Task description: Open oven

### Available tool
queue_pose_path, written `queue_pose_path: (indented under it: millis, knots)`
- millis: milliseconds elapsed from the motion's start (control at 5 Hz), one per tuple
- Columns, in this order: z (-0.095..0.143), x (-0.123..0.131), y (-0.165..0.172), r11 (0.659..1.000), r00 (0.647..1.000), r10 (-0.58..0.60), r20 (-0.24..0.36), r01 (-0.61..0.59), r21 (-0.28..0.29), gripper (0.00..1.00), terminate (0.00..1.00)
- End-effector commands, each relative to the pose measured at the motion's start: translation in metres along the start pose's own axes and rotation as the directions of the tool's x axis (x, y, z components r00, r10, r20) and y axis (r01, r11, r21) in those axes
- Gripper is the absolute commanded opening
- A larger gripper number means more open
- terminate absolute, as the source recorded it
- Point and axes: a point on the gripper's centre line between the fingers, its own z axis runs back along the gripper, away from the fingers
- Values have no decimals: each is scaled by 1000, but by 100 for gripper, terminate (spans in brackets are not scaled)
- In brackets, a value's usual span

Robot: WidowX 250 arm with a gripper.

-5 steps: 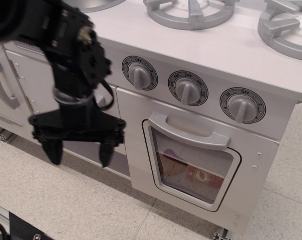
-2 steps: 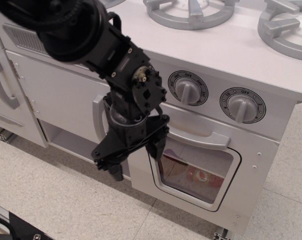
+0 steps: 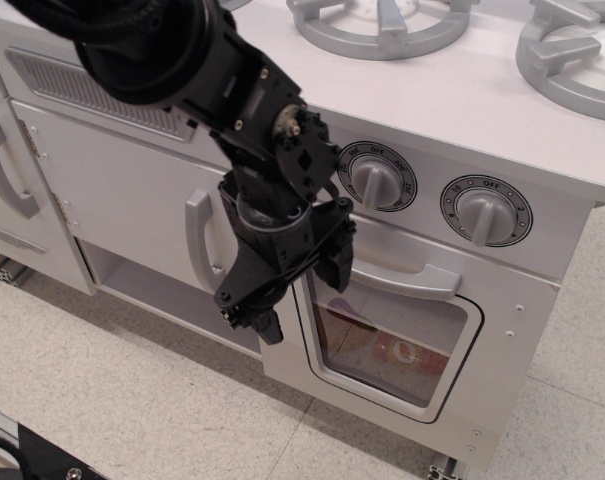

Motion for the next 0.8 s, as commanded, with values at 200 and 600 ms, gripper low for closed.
queue_pose_path:
  millis: [200,600]
  knots:
    - [-3,39,-25,976,983,177,-52,-182,-117,100,0]
    - [-16,29,-34,972,977,185,-109,-198,-123,100,0]
